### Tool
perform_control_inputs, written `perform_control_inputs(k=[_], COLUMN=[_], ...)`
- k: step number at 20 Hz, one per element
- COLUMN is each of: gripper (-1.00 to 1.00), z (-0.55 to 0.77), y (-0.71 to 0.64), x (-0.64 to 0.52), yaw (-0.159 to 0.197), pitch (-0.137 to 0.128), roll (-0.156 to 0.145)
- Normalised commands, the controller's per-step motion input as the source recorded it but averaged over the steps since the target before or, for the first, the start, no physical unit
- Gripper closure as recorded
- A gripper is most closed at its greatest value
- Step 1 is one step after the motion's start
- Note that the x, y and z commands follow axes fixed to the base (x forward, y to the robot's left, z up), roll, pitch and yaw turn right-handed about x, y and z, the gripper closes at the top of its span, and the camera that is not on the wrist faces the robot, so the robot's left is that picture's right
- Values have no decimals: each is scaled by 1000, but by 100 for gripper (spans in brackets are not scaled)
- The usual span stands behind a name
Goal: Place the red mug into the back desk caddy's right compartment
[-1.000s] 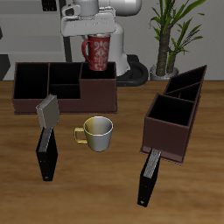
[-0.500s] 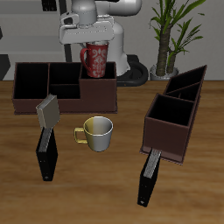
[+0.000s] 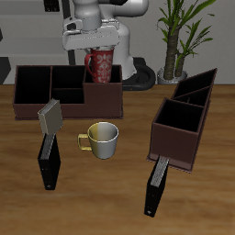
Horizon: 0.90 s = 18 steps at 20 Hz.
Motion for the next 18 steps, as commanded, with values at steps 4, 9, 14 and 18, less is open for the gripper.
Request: perform_control_inputs(k=[4,9,14,18], gripper=[100,100,100,100], z=[-258,-176,-161,-255], y=[-71,8,34,102], x=[81,9,-75,-56], yaw=[0,-20,14,13], pitch=[42,49,28,44], roll=[-21,12,18,18])
